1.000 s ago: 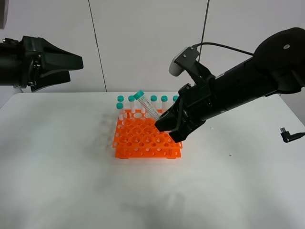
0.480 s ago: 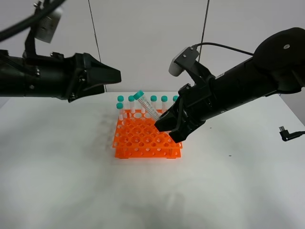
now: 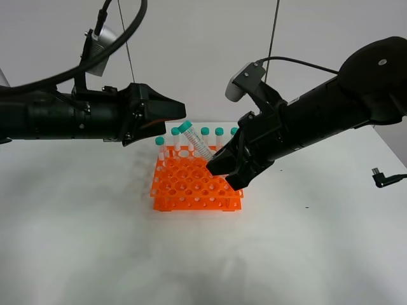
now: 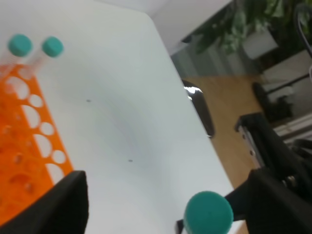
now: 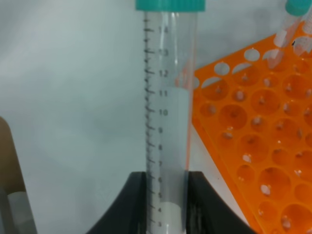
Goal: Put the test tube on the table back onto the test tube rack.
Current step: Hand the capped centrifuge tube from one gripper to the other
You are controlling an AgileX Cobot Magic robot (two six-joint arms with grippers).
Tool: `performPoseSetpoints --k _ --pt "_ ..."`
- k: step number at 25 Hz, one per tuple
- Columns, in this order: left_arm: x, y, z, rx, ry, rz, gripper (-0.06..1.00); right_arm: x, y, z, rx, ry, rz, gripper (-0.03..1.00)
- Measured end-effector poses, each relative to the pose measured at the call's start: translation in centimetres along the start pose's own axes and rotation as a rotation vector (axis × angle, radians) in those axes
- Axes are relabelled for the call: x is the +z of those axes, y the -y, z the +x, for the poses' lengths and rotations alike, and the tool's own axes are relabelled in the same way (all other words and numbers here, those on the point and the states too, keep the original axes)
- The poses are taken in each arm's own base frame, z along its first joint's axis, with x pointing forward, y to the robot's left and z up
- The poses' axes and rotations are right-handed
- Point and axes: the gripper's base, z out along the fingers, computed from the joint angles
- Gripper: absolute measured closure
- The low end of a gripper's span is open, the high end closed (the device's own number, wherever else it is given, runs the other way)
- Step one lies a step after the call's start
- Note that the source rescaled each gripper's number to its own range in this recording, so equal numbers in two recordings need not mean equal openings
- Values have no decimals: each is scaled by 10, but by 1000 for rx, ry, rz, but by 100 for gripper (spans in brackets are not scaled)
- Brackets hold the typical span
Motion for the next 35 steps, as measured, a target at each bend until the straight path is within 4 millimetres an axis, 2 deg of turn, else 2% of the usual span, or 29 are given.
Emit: performPoseSetpoints --k 3,16,22,29,35 --pt "6 -2 3 -17 -16 37 8 0 0 0 -1 0 0 96" --pt "10 1 6 -17 -41 105 8 0 0 0 3 0 1 96" --pt "14 -2 8 -21 -55 104 9 0 0 0 3 -1 0 96" --pt "21 12 17 19 -82 131 10 0 -1 1 8 -11 -14 96" --pt "21 8 15 35 -63 97 10 0 0 2 36 -18 0 96"
